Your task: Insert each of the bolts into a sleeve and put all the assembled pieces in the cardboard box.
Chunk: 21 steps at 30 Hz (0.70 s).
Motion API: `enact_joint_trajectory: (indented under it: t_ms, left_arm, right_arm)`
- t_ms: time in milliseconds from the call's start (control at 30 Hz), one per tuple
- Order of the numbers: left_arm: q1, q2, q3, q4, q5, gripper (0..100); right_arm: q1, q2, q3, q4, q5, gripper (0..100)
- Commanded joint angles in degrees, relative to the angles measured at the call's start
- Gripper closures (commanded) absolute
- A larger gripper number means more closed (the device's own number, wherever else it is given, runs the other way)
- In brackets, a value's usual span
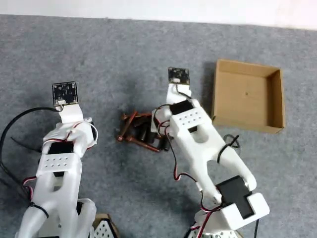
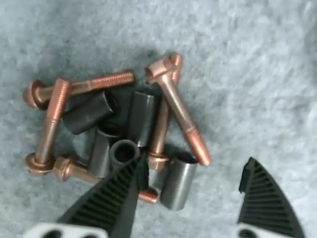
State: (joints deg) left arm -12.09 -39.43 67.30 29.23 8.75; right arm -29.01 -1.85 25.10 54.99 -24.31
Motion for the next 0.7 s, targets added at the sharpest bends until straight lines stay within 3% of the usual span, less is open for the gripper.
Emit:
enact_joint_trajectory:
  t_ms: [0,133,333,667]
  left_arm:
    - [-0.4,-1.1,-0.22,-0.88,0.53,99]
    - [-0.48,-1.1,-0.22,-0.88,0.53,99]
    - [-0.66,-1.1,-0.13,-0.88,0.53,99]
    - [-0.48,-1.1,-0.13,-0.88,0.53,99]
  right_arm:
    - [-0.66,0.22,0.75,-0.84,-1.67,72.1]
    - [-0.66,3.12,3.47,-3.38,-1.85,73.1]
    - [-0.75,4.53,3.3,-3.65,-1.93,83.3]
    - [-1.63,3.47,3.56,-4.0,-2.02,83.3]
